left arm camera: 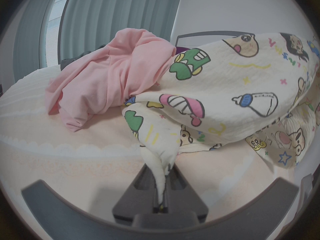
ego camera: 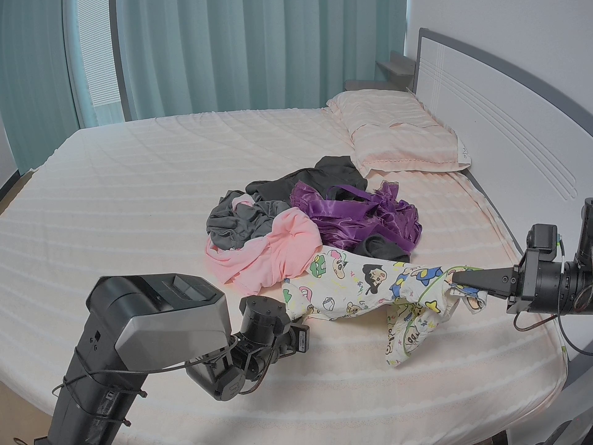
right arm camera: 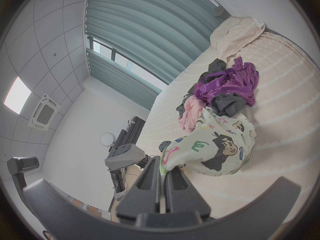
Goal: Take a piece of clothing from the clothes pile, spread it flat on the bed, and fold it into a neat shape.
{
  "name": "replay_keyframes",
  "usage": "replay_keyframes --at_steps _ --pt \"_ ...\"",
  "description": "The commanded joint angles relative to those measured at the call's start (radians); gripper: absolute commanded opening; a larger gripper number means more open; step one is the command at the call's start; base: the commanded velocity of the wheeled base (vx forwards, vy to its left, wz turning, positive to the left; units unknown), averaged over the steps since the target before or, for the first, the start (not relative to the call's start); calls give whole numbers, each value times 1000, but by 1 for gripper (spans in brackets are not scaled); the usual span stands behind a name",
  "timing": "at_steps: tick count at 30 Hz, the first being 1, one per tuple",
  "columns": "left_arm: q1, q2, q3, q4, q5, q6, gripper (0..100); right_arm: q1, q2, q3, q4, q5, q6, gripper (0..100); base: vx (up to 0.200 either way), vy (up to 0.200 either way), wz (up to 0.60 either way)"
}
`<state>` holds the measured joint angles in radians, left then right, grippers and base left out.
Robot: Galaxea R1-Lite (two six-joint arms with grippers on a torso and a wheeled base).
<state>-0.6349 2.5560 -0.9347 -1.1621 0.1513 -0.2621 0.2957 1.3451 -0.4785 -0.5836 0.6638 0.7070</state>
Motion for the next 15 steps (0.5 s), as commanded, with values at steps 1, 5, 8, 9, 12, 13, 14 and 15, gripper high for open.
replay_keyframes --at_steps 1,5,8,9,12,13,14,15 --pt "1 -51 30 -4 2 -26 0 -18 3 6 -1 0 0 0 0 0 0" --pt "1 -166 125 -5 2 -77 0 -47 6 8 -1 2 -1 0 0 0 0" --pt "3 -258 194 -5 4 -95 0 -72 22 8 -1 0 -8 0 0 0 0" --pt "4 -264 198 -5 4 -95 0 -73 23 8 -1 0 -8 0 0 0 0" --pt "15 -425 287 -4 11 -120 0 -86 60 21 -1 -3 -17 0 0 0 0" --pt "23 -470 304 -4 13 -123 0 -86 72 23 -1 -6 -23 0 0 0 0" --pt "29 -505 315 -4 19 -123 0 -84 83 21 -1 -12 -27 0 0 0 0" --pt "31 -533 323 -1 30 -123 0 -83 94 20 -1 -18 -31 0 0 0 0"
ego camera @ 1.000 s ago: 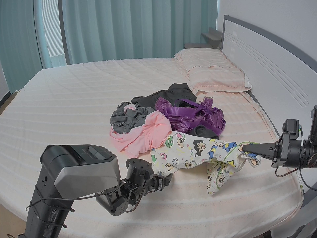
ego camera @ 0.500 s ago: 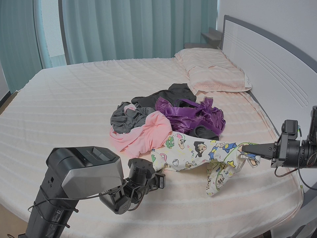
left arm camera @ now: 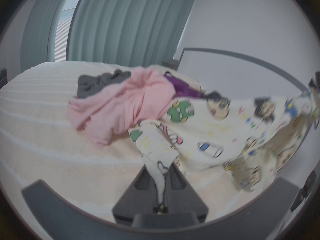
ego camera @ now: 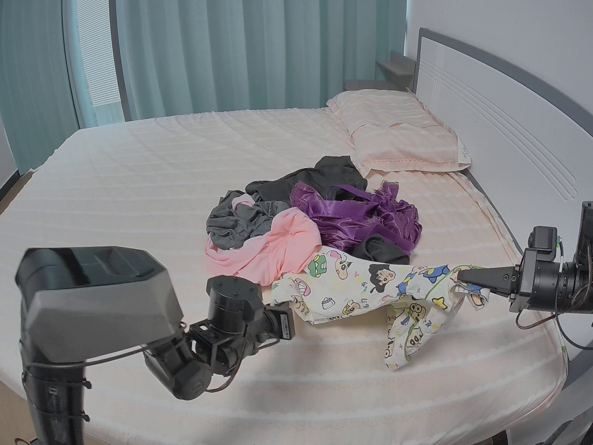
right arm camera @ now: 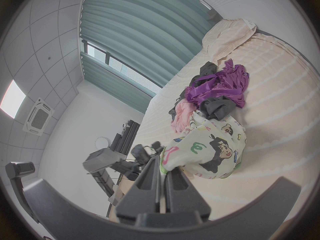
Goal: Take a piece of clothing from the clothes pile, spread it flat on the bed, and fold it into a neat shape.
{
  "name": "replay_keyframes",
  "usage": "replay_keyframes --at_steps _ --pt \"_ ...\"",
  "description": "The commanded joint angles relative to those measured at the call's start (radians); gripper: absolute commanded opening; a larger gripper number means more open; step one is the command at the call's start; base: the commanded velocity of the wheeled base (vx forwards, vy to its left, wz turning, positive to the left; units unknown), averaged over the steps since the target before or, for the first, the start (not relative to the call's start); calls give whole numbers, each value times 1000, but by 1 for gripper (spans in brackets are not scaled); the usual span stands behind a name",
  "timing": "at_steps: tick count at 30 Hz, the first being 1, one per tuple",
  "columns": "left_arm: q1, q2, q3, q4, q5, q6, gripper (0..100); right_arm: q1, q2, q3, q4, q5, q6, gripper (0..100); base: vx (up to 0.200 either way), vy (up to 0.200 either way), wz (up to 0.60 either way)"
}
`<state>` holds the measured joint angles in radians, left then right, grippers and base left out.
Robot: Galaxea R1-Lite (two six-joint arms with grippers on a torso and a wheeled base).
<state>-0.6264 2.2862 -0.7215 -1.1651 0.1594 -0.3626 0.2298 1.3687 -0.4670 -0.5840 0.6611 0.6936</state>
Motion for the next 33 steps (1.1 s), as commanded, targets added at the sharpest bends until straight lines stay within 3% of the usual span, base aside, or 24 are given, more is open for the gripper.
replay_keyframes --at_steps 1,6,8,9,13,19,22,28,33 --pt "25 -313 114 4 52 -26 0 -10 90 2 -2 -32 -20 0 0 0 0" --pt "22 -444 111 31 103 -52 0 111 170 -35 -3 -98 -45 0 0 0 0" --pt "10 -462 106 53 111 -52 0 175 201 -73 -8 -147 -39 0 0 0 0" --pt "-15 -478 94 70 134 -52 0 221 224 -116 -19 -202 -31 0 0 0 0" --pt "-46 -508 30 81 197 -52 0 304 263 -216 -91 -327 15 0 0 0 0" --pt "-61 -606 5 128 198 -52 0 296 237 -242 -273 -350 35 0 0 0 0" --pt "-62 -680 -35 163 198 -52 0 255 187 -255 -419 -351 47 0 0 0 0" --pt "-59 -748 -65 168 198 -52 0 246 132 -274 -447 -347 52 0 0 0 0" --pt "-62 -768 77 196 200 -159 0 253 151 -180 -436 -342 60 0 0 0 0"
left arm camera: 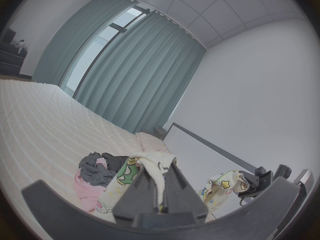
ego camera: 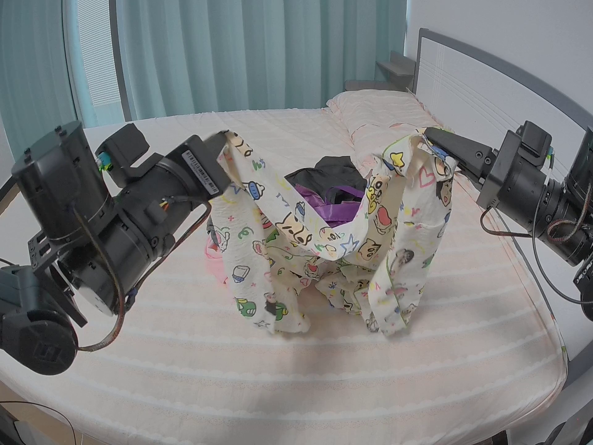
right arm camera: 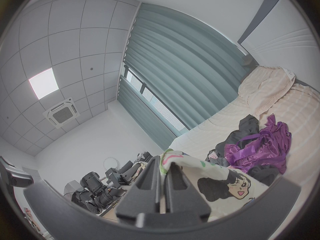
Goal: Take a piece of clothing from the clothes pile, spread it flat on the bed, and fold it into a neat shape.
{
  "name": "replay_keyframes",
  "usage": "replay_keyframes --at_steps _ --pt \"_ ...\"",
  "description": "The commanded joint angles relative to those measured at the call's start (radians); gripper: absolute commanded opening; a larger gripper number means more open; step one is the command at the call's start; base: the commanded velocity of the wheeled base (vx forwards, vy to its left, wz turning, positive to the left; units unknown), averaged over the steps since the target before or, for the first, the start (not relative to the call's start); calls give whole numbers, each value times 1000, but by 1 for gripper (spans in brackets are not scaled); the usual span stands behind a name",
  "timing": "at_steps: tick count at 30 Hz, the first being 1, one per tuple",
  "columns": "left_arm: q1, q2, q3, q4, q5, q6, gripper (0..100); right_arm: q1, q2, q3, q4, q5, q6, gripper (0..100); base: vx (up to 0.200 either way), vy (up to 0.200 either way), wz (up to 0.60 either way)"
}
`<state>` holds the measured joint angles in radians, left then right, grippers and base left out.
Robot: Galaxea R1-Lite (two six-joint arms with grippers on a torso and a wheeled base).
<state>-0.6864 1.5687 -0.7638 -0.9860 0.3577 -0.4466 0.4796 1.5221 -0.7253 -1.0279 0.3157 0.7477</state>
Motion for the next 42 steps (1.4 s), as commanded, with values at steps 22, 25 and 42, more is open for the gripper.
replay_keyframes --at_steps 22,25,42 --pt "-48 88 337 13 15 -334 0 117 93 307 -129 -17 81 0 -9 0 0" --pt "-50 79 345 13 17 -346 0 109 82 356 -132 -15 84 0 -200 0 0" --pt "-73 73 363 18 24 -380 0 111 62 371 -138 -18 81 0 -165 0 0"
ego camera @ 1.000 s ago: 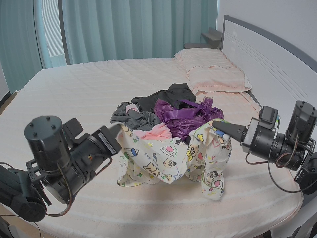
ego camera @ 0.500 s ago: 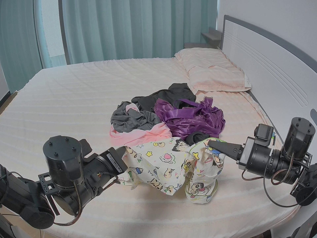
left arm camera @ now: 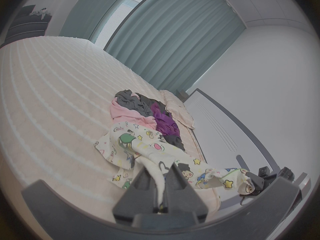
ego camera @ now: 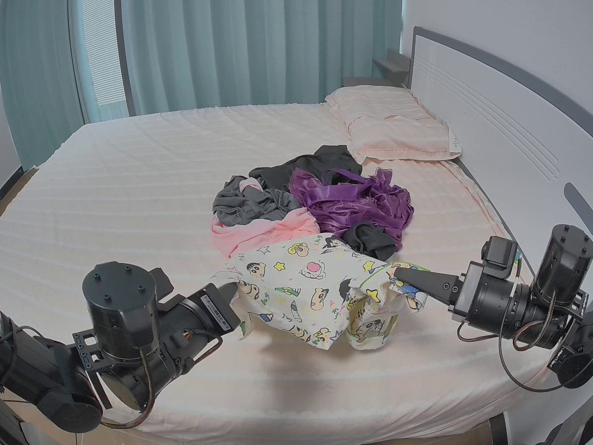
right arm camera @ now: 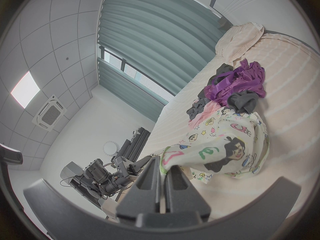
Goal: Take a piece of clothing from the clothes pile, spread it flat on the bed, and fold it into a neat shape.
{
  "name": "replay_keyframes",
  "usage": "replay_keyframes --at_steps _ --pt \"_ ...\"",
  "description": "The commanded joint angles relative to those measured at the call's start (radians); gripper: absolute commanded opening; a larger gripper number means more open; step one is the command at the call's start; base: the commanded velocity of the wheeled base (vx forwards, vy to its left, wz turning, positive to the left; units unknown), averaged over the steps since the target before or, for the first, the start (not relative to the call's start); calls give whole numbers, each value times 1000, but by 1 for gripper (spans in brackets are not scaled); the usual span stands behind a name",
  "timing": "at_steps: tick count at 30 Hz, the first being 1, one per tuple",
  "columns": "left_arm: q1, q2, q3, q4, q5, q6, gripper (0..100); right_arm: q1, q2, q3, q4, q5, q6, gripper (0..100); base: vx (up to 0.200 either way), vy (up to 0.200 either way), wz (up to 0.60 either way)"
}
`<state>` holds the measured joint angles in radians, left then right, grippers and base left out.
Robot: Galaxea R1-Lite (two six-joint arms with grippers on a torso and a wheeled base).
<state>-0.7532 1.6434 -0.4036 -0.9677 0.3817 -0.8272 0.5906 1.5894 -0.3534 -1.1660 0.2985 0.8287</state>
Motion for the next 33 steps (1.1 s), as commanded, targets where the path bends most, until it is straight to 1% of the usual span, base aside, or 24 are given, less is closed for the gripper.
replay_keyframes --at_steps 1,12,15,19,21,33 --pt "-8 -4 8 0 0 0 0 -2 -5 -2 0 -1 0 0 0 0 0" --pt "-6 -5 -3 0 5 2 0 -12 6 -6 0 1 1 0 0 0 0" --pt "-5 -8 3 0 13 2 0 -14 -2 -6 0 1 1 0 0 200 0" --pt "-3 -8 -9 0 60 3 0 -20 -5 -9 0 1 1 0 0 200 0" --pt "-5 -11 -9 -2 66 5 0 -20 -2 -15 0 1 1 0 0 200 0" --pt "-3 -59 -9 10 68 26 0 -12 -3 -29 0 1 -7 0 0 200 0"
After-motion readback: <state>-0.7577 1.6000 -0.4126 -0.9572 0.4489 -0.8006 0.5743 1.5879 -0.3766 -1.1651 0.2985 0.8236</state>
